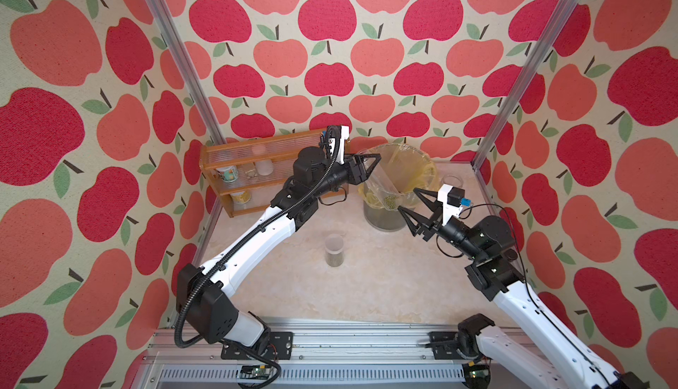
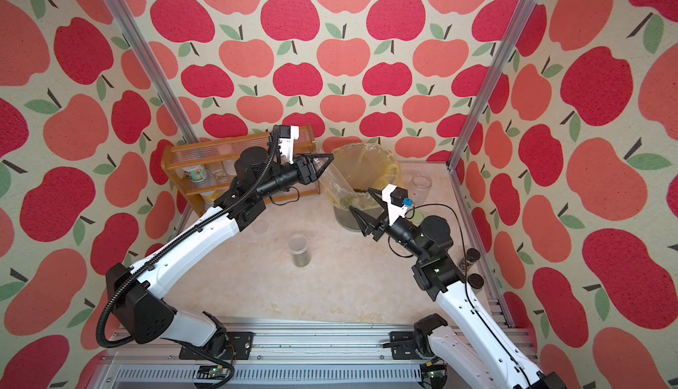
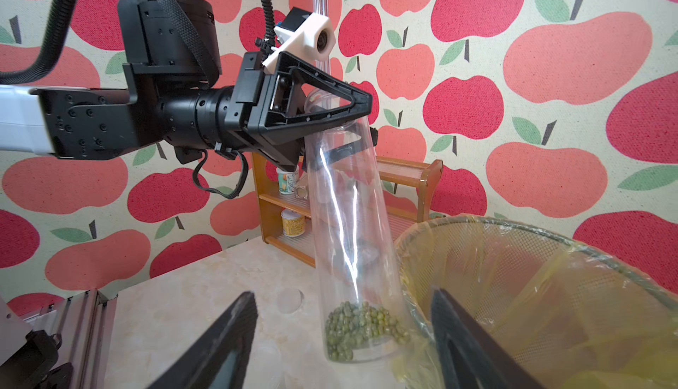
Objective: Empty moldy mung beans from jars
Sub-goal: Pour the moldy mung beans from the jar into the trash bin.
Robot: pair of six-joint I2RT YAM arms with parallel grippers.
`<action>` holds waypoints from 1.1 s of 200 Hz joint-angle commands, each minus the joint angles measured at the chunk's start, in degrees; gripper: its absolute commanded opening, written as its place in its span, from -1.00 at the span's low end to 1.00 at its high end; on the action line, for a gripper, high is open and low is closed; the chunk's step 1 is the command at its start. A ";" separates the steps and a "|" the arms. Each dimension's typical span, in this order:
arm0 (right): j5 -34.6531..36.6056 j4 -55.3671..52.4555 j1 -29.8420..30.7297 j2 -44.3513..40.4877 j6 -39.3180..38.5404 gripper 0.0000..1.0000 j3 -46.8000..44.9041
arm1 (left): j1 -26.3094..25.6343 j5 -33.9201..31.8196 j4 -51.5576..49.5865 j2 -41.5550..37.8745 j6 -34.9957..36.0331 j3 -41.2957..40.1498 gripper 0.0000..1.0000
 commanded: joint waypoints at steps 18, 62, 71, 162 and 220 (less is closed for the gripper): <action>-3.48 11.59 -0.24 0.66 0.67 0.60 -2.00 | 2.28 2.26 3.67 -3.62 -6.11 1.20 -0.27; -4.77 21.98 -0.23 6.69 2.45 0.64 -1.57 | 2.03 5.67 1.05 -4.23 -10.03 5.29 -0.27; -4.72 23.59 -0.17 8.26 2.91 0.64 -1.02 | 2.11 5.73 2.25 -4.57 -11.20 4.60 -0.27; -4.99 36.59 -0.60 19.75 8.80 0.65 5.68 | 1.98 6.42 5.32 -5.65 -14.82 3.19 -0.31; -6.40 37.04 -0.59 21.33 9.20 0.57 7.16 | 1.42 7.04 6.85 -4.58 -16.54 2.31 -0.33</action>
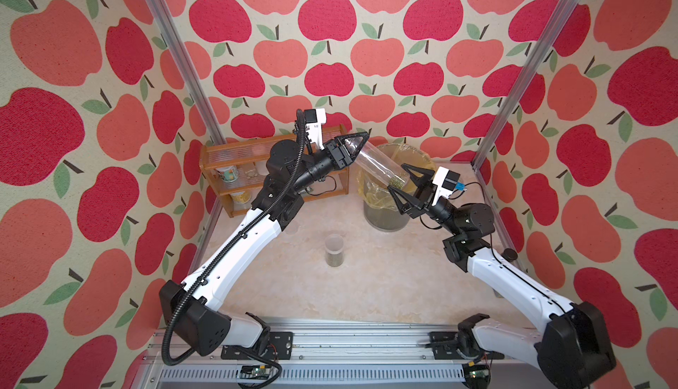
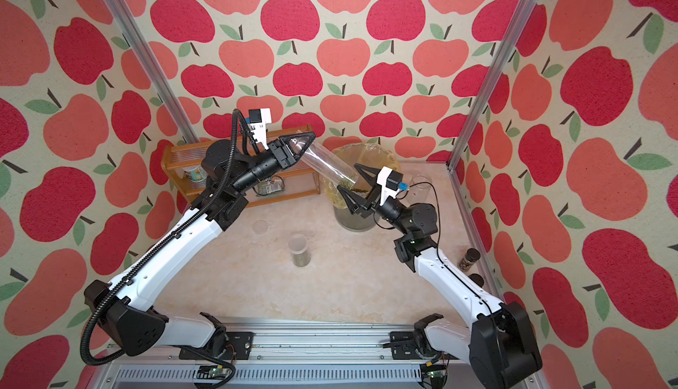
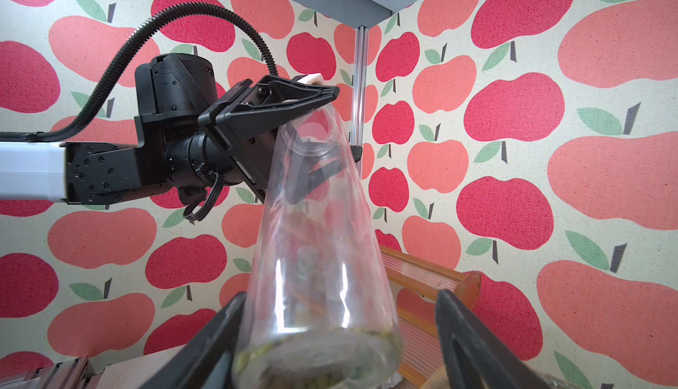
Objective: Empty moldy mung beans from jars
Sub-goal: Pour the moldy mung beans from the jar into the trash bin.
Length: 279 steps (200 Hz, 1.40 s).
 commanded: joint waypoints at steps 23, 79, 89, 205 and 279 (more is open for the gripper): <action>-1.35 -1.30 -0.52 0.34 -0.63 0.48 3.98 | -1.48 2.78 2.62 0.54 -2.16 -0.96 -0.34; -1.22 -4.08 -0.49 1.25 -2.25 0.45 5.63 | -2.57 3.79 4.16 3.80 -3.58 1.02 -0.35; -1.24 -4.14 -0.51 1.57 -2.26 0.44 5.67 | -2.73 3.77 4.48 4.41 -3.95 1.35 -0.36; 0.76 -0.66 -3.35 3.31 1.97 0.51 3.12 | -1.40 4.38 3.78 2.87 -4.05 1.64 -0.40; -1.53 0.09 -3.42 3.35 2.93 0.47 3.70 | -0.82 5.20 4.69 2.62 -5.34 1.05 -0.40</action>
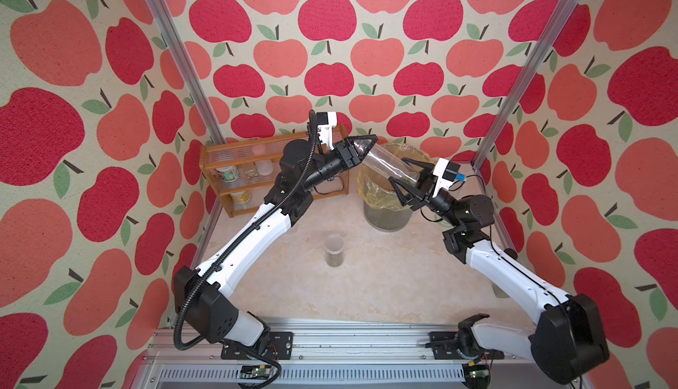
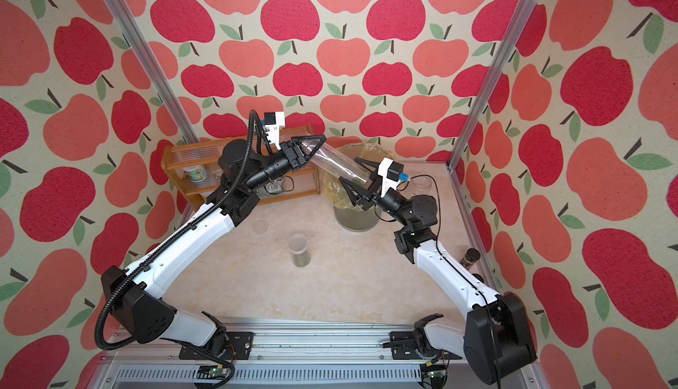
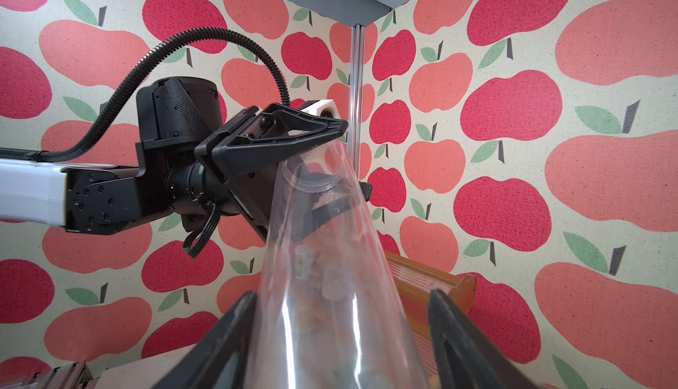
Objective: Empty moldy mung beans from jars
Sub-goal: Pour the moldy mung beans from the jar into the trash bin.
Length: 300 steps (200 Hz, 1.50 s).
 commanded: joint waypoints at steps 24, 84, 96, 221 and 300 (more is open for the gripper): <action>-0.19 1.38 -1.10 0.12 1.58 0.41 0.22 | 0.10 3.77 2.27 -1.34 -2.01 0.44 -0.40; -2.15 2.29 -1.10 0.71 2.05 0.18 0.66 | 0.09 4.70 2.55 0.74 -3.19 1.13 -0.40; -2.38 2.39 -1.13 0.44 2.03 0.14 0.56 | 0.16 4.69 2.39 1.20 -3.06 1.28 -0.38; 7.48 -11.27 -3.65 -13.35 -1.78 0.00 -6.64 | -1.47 -3.31 -12.35 4.33 5.99 8.78 0.99; 15.60 -65.57 -5.65 -21.59 -15.54 -0.03 9.61 | -2.40 -26.14 -23.37 -14.28 26.88 -3.92 0.99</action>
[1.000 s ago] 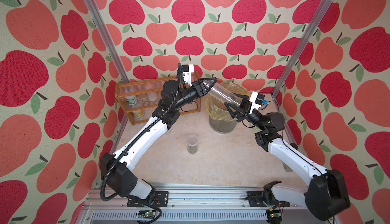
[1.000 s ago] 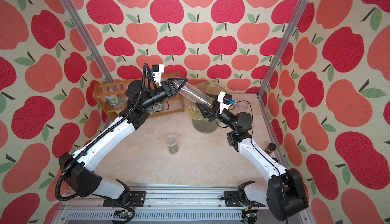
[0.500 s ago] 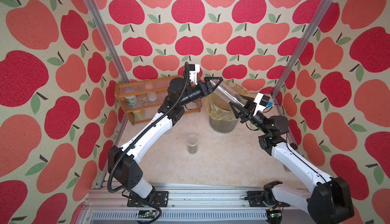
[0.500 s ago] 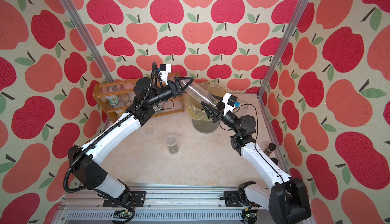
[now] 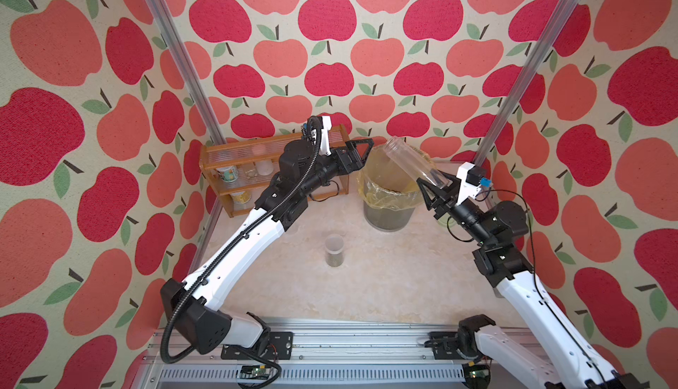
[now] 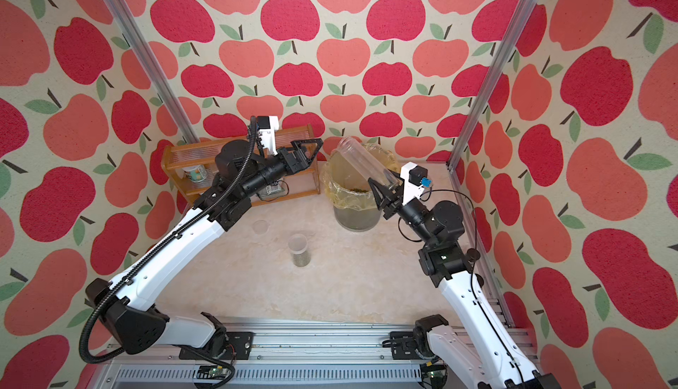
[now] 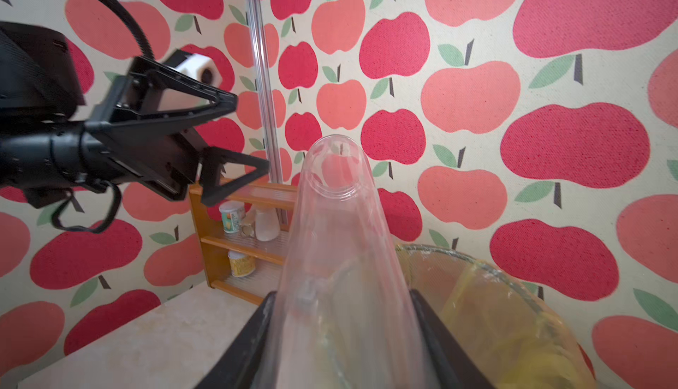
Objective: Empty moldy mung beans from jars
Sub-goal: Pour the moldy mung beans from the jar into the trash bin.
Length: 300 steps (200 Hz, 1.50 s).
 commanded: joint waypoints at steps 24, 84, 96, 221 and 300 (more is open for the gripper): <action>8.04 -38.91 -0.14 0.49 -9.93 -0.05 15.54 | -2.43 -14.31 -8.83 -13.86 12.77 -9.80 0.99; 16.19 -55.24 -0.18 12.80 -12.65 -0.11 33.02 | -4.26 -28.26 -3.80 -28.28 14.62 -30.28 0.99; 17.08 -58.96 -0.21 17.03 -13.63 -0.11 37.31 | -4.27 -28.65 -6.32 -28.77 14.57 -30.52 0.99; 21.38 -73.65 -0.08 36.70 -12.10 -0.17 60.33 | 0.29 -29.27 -2.73 -35.70 13.76 -40.35 0.99; 19.22 -64.99 1.80 31.88 -9.25 -0.21 50.75 | 2.03 -24.58 -2.58 -33.27 11.48 -39.38 0.99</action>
